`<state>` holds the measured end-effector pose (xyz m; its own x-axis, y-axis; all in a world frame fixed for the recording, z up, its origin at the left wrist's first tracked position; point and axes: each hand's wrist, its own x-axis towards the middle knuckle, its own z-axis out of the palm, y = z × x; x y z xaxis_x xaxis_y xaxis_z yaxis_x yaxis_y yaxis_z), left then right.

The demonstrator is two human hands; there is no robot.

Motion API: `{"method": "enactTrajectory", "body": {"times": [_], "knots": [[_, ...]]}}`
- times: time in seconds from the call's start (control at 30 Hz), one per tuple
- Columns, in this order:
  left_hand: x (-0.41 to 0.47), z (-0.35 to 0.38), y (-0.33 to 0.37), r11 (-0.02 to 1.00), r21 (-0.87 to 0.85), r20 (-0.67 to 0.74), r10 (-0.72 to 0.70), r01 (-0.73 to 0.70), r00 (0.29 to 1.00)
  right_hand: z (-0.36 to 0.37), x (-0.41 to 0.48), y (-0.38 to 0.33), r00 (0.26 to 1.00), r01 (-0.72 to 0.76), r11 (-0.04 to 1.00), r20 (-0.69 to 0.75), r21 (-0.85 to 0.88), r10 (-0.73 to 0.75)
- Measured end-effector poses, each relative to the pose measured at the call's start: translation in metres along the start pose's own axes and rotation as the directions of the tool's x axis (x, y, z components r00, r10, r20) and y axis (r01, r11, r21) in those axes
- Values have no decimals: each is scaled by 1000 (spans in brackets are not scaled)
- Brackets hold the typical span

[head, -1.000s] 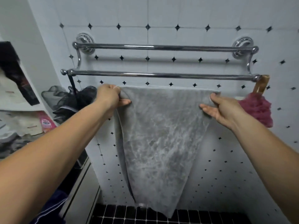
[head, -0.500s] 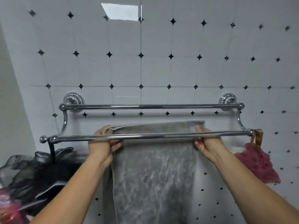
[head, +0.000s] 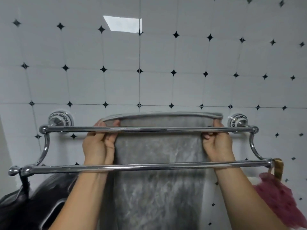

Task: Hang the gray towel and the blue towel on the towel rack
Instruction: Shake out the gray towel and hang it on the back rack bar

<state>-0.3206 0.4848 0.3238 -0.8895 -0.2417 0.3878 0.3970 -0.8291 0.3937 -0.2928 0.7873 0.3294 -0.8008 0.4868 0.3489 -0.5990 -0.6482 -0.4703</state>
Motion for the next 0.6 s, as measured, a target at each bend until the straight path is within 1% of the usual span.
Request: {"method": "enactTrajectory", "body": {"times": [0.07,0.17,0.23,0.3,0.37,0.43,0.5,0.6], "knots": [[-3,2,1,995,-100,98,-18,28,995,-4,-2,-3,990,-39,995,140,89,26],[-9,-3,0,961,-262,97,-64,88,993,-18,-5,-9,948,-88,984,316,158,34],[-12,-2,-1,946,-316,125,-29,68,992,-22,-6,-13,922,-83,981,388,176,8],[-11,4,-4,957,-290,172,37,15,984,-18,-3,-12,933,-55,982,360,179,-13],[-11,10,-8,982,-175,176,97,-65,980,-10,-1,-9,964,21,993,261,117,-51],[-9,9,-14,990,-42,163,138,-133,977,-8,2,-4,973,121,992,193,40,-126],[-9,6,-17,985,5,151,172,-174,974,-10,2,-2,970,193,981,155,-23,-187],[-8,6,-21,956,81,74,275,-281,959,-14,0,-1,958,280,955,91,-102,-271]]}}
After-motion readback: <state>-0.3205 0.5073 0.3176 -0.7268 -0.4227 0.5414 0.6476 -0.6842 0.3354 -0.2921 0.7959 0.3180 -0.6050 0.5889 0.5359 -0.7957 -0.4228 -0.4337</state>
